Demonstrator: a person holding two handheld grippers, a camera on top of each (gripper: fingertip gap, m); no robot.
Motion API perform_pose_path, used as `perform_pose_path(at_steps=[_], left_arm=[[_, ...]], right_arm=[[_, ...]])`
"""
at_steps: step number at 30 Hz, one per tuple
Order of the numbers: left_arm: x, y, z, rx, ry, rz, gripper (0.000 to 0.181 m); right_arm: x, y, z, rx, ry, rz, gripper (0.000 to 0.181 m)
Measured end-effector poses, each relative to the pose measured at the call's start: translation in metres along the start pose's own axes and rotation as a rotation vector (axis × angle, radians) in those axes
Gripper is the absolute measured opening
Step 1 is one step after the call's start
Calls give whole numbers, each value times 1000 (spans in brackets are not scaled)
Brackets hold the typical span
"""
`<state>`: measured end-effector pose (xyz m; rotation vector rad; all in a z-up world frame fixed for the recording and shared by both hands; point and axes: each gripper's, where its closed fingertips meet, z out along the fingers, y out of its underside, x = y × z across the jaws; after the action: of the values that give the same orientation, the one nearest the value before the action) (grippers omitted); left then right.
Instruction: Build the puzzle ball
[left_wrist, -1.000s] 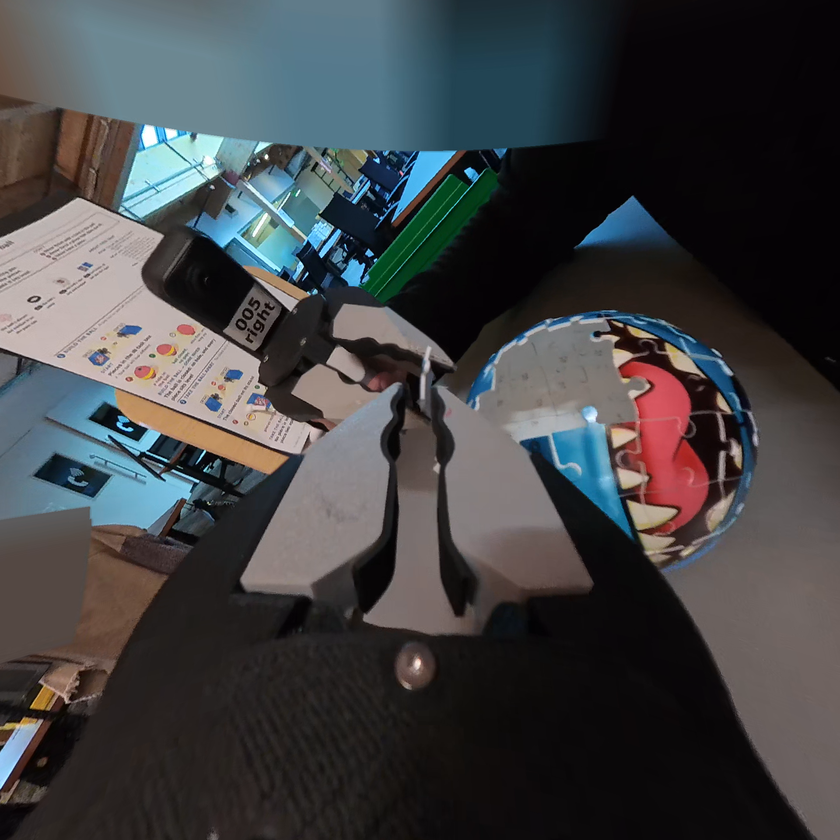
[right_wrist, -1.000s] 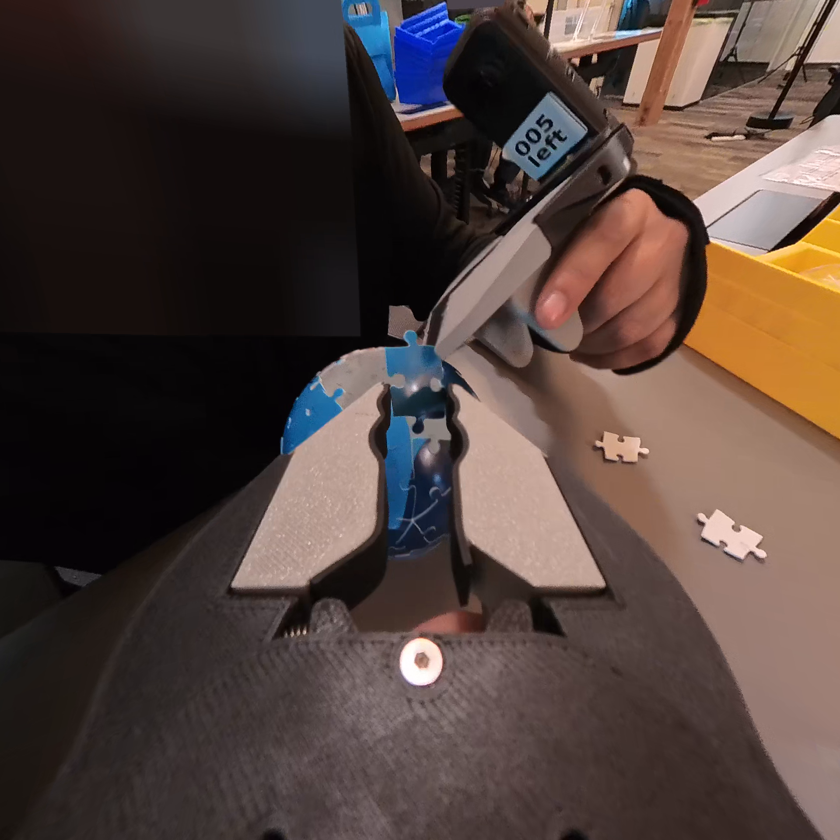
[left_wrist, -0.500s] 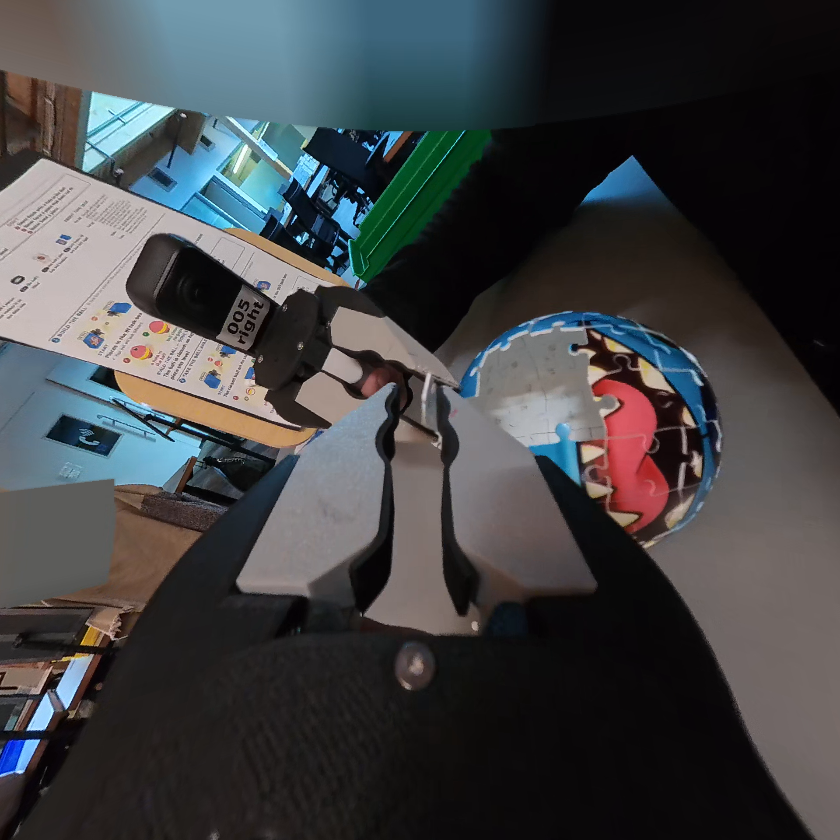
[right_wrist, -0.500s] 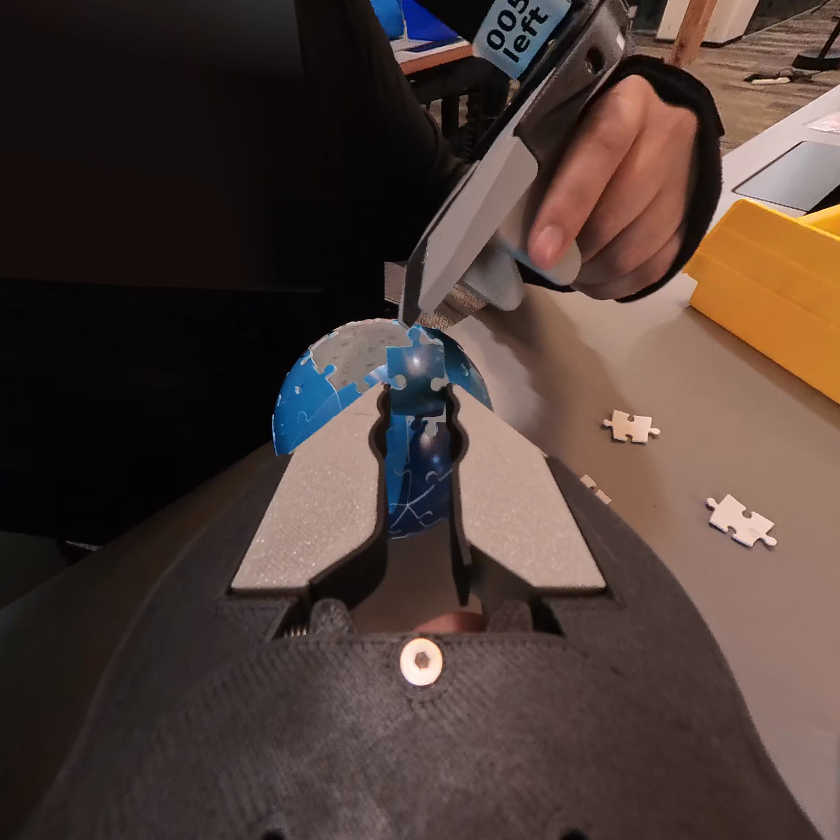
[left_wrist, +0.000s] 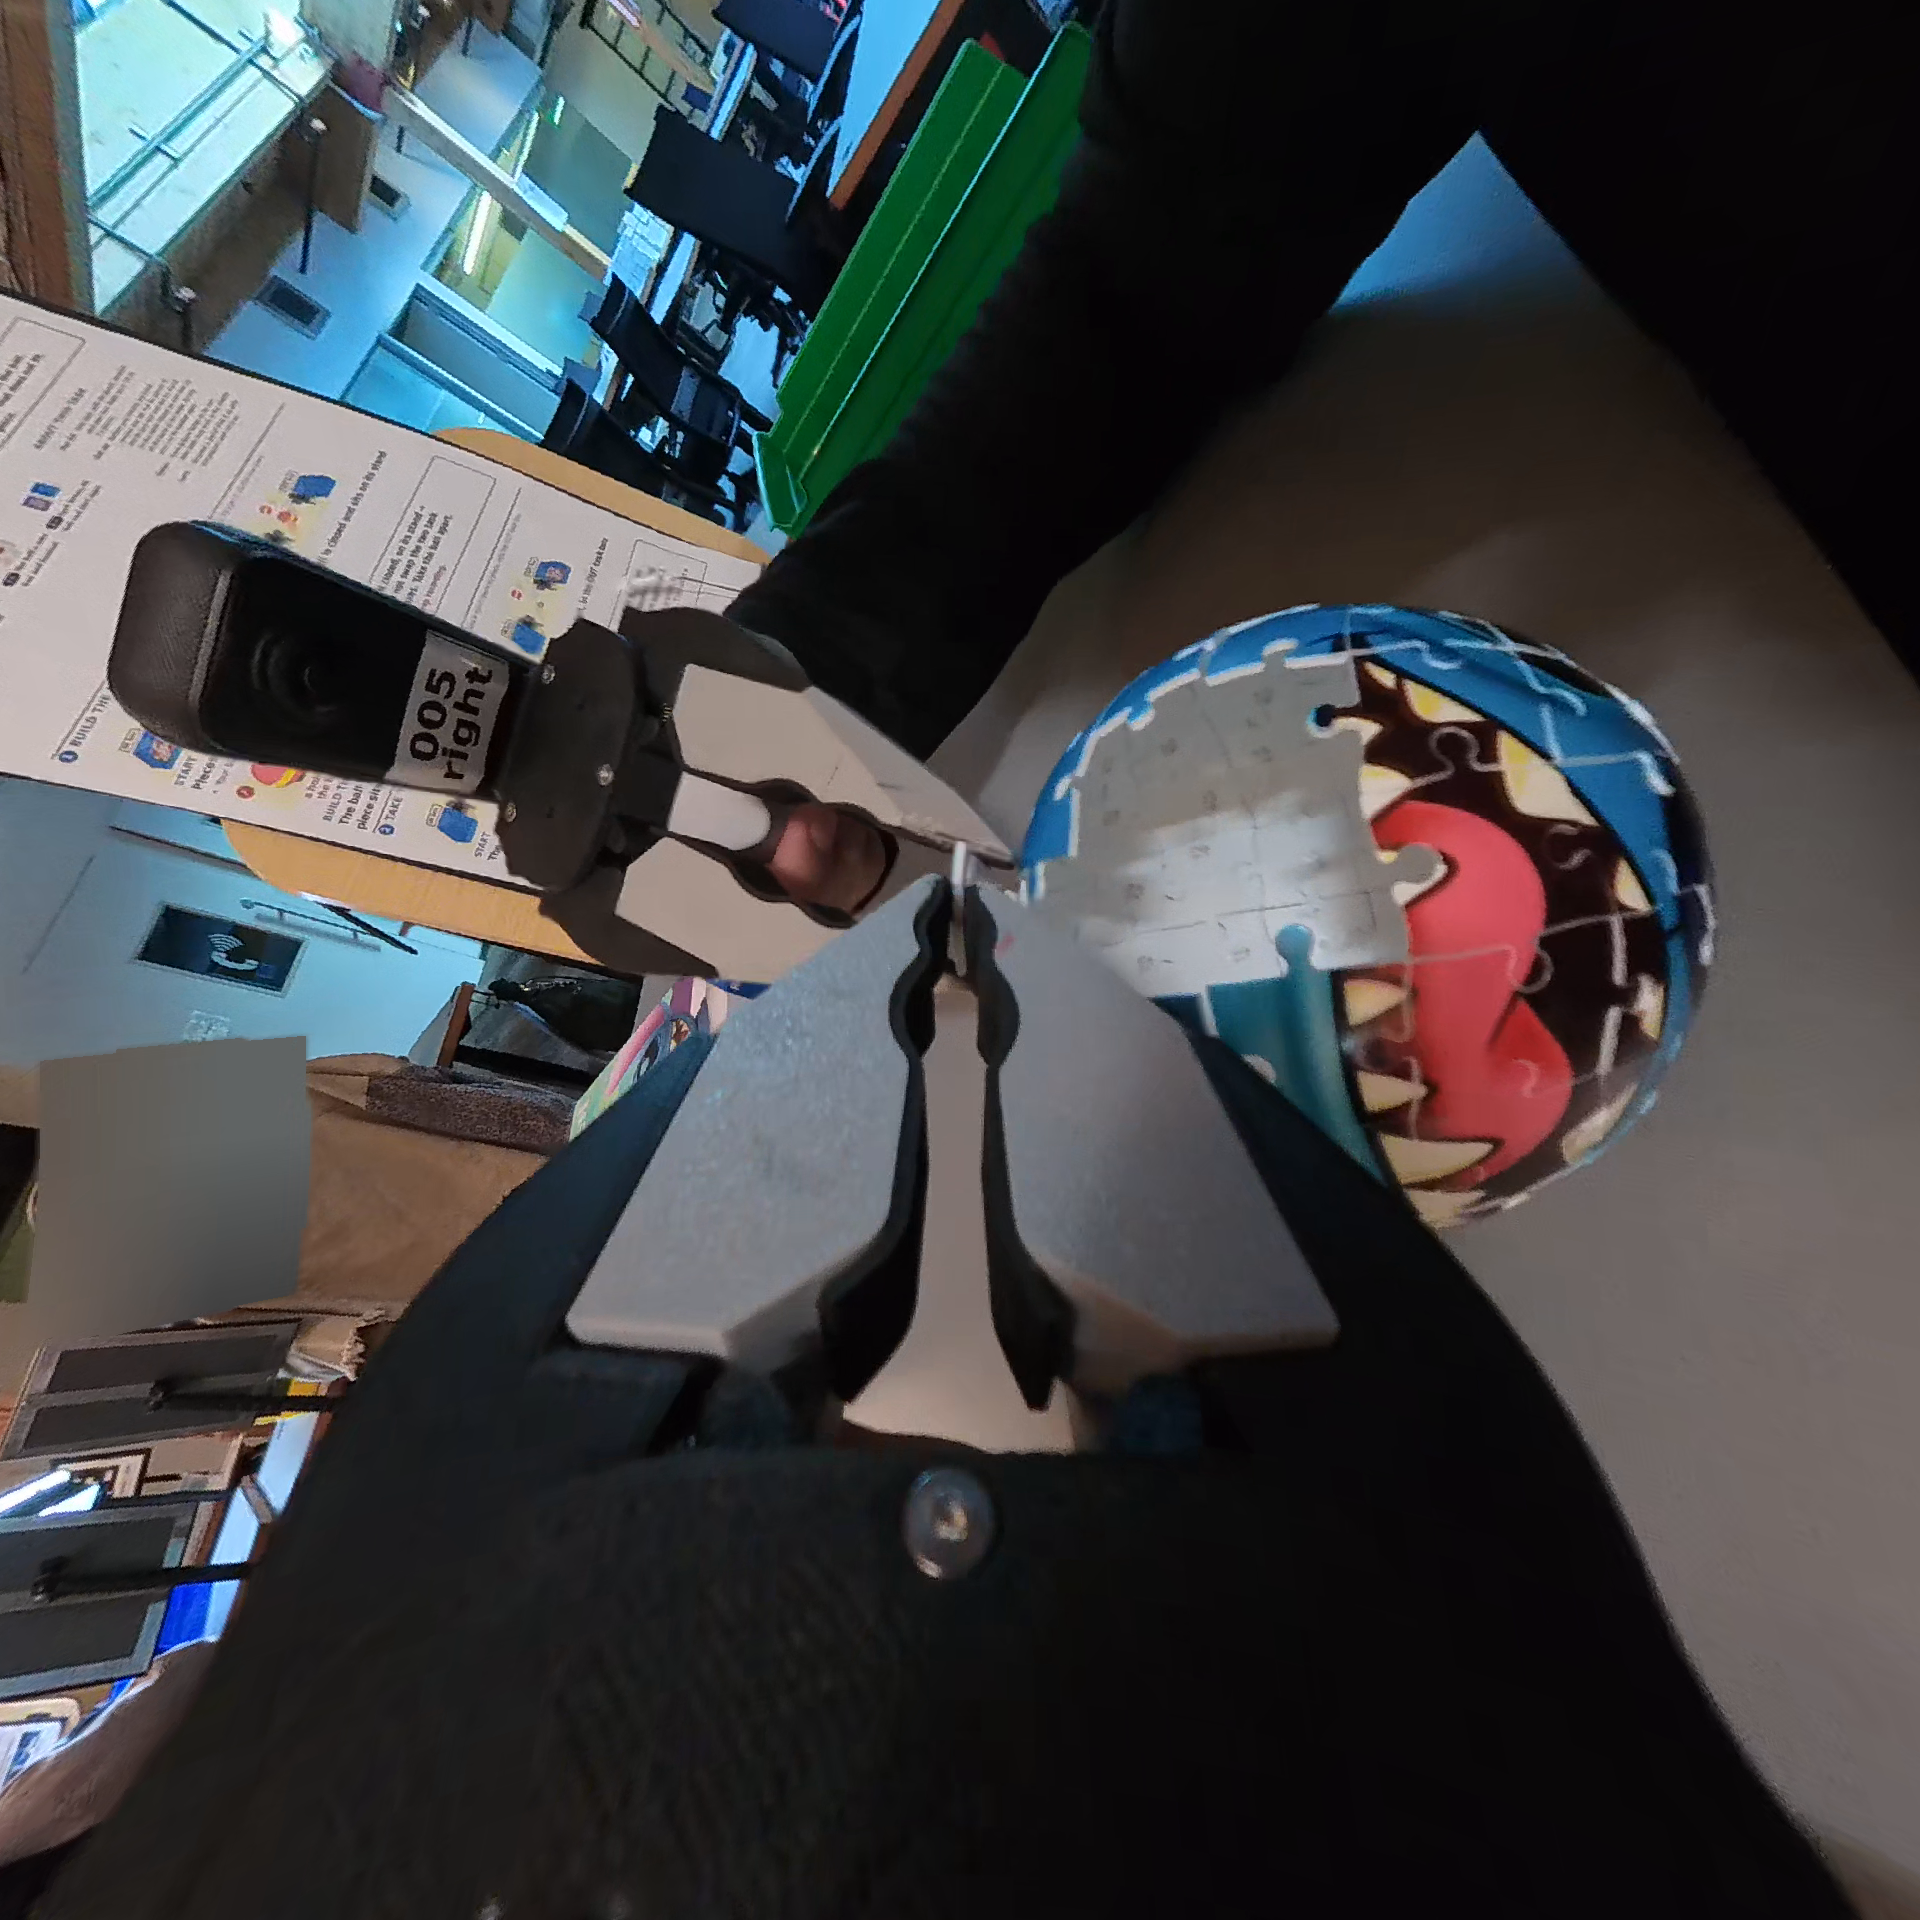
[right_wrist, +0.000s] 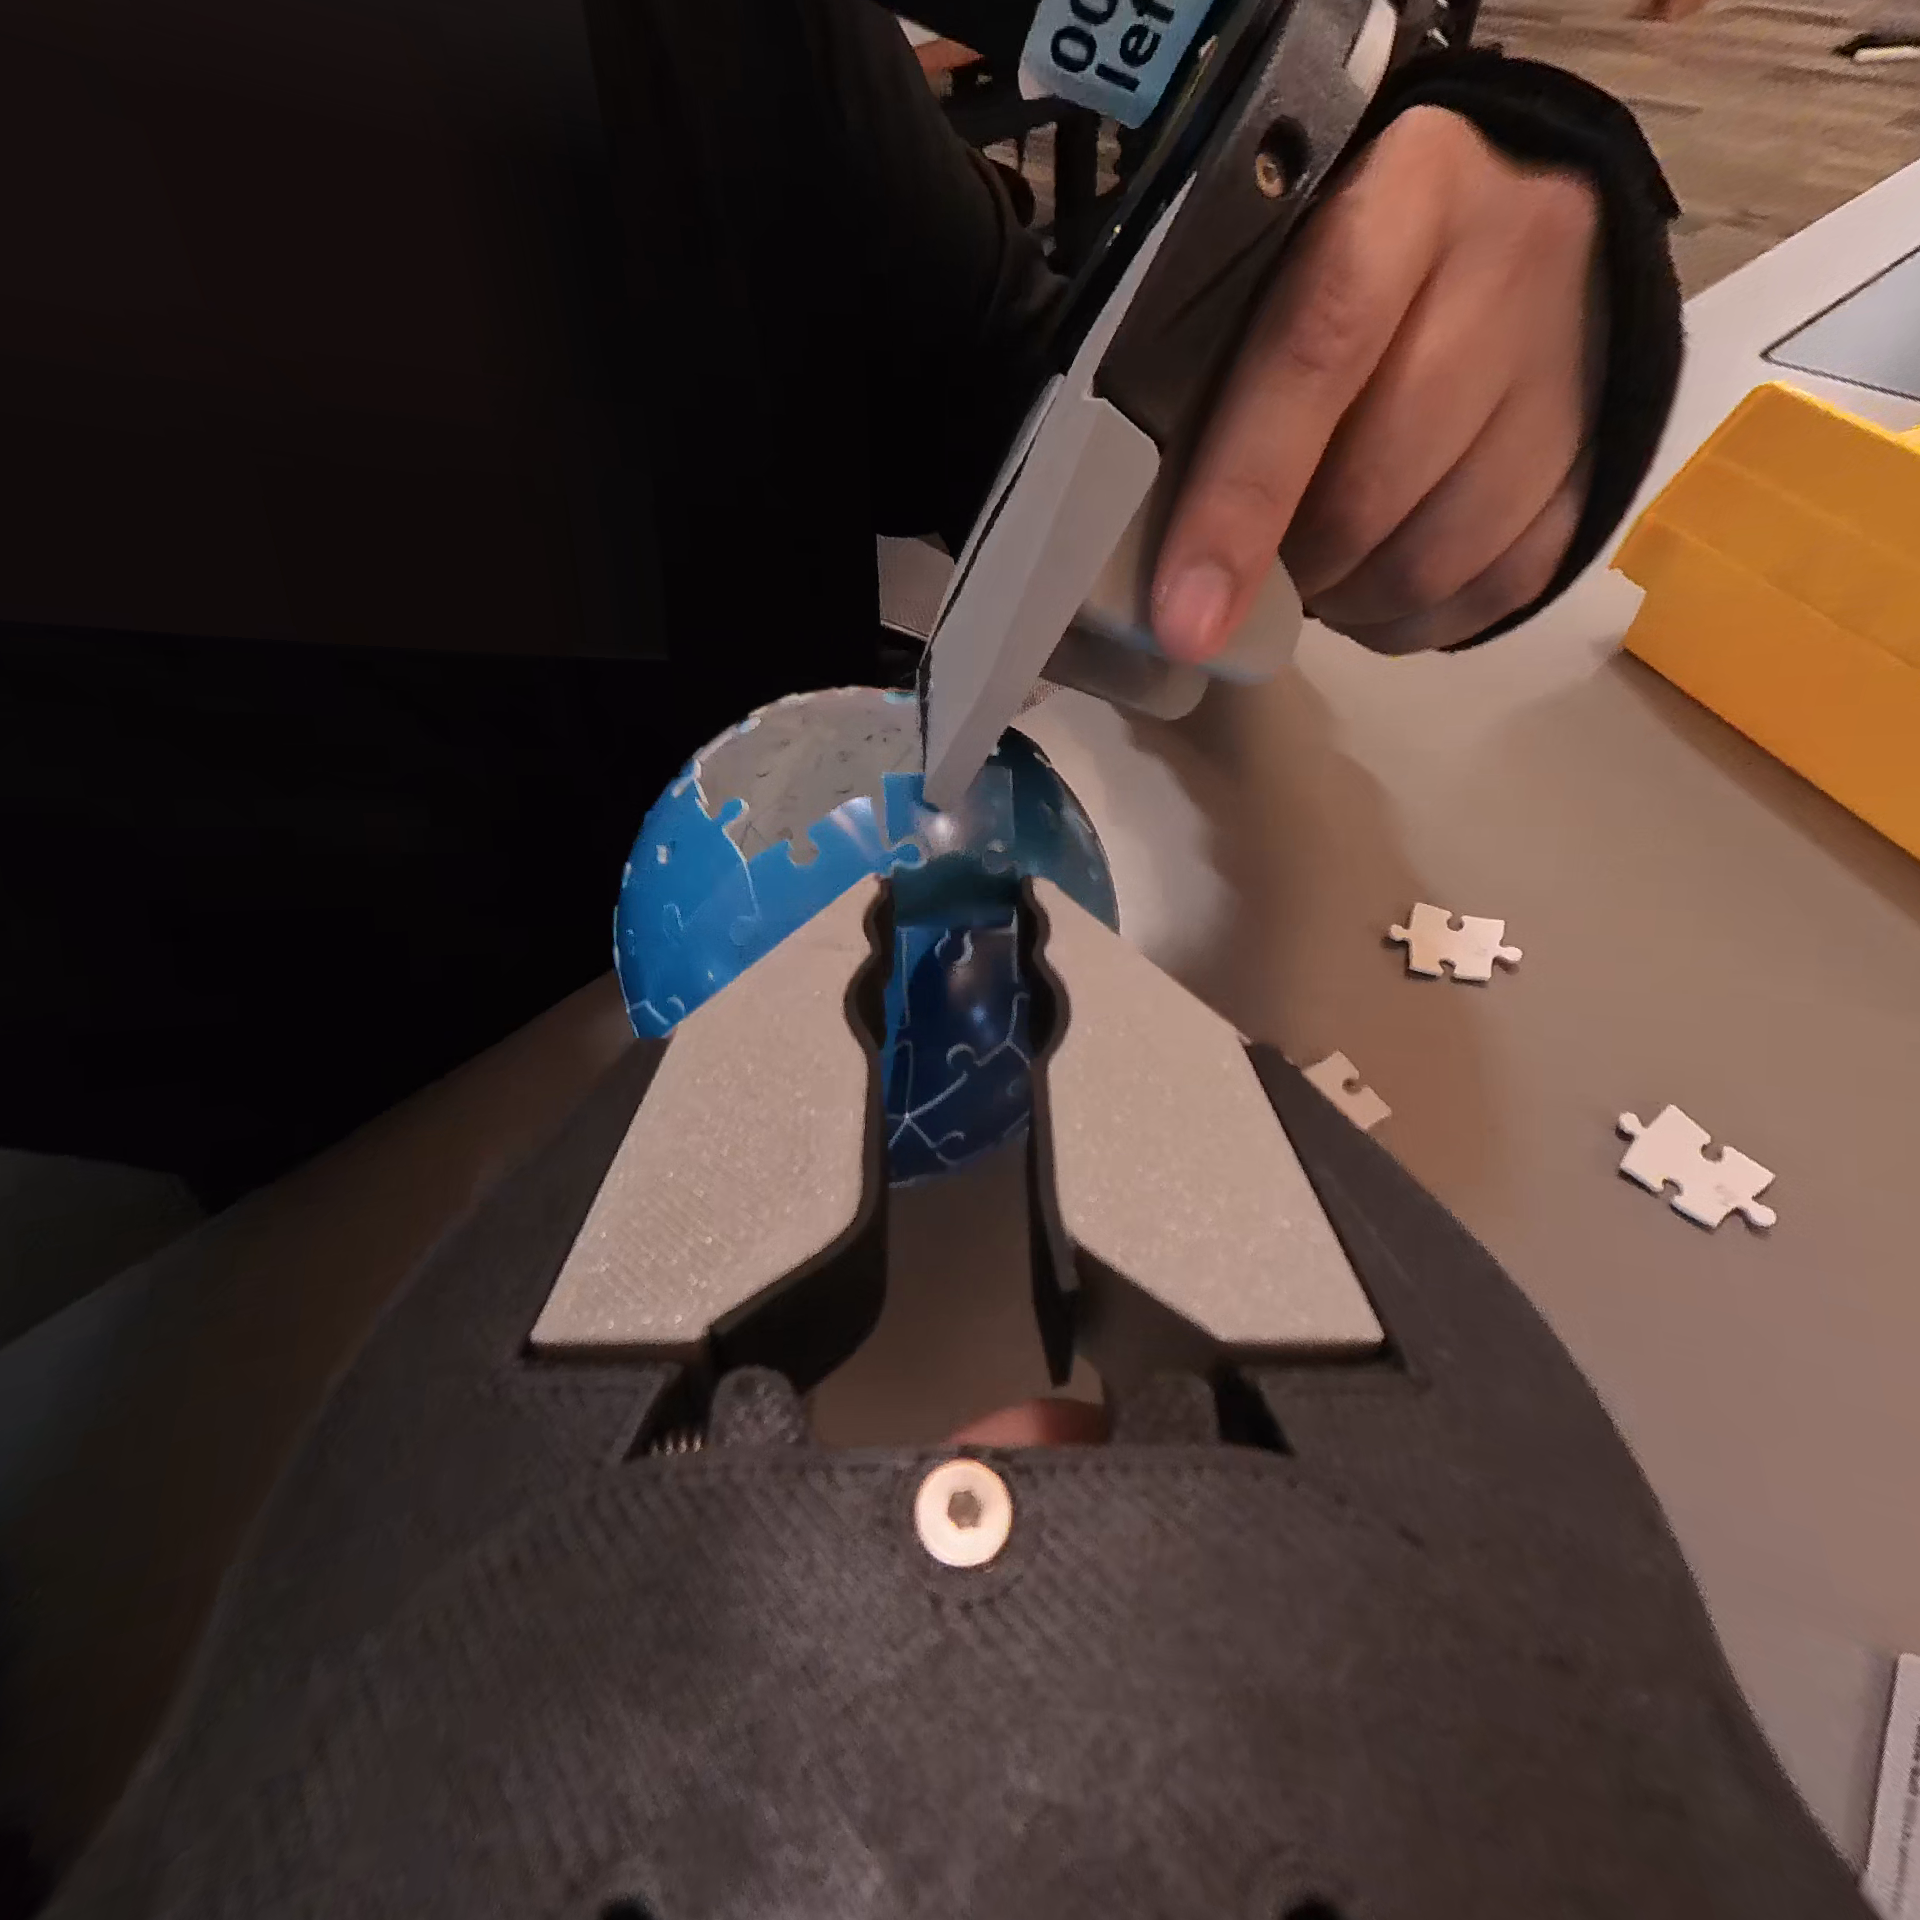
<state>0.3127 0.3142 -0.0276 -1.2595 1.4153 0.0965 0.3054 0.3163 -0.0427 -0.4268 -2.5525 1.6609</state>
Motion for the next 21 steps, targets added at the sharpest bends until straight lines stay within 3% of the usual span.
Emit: perform_pose_path(at_steps=[7,21], left_arm=[[4,2,-3,-25,27,48,0],[3,-2,-5,11,-38,96,0]], right_arm=[[7,-1,-25,-28,113,-29,19],[0,4,-15,-42,60,-26,19]])
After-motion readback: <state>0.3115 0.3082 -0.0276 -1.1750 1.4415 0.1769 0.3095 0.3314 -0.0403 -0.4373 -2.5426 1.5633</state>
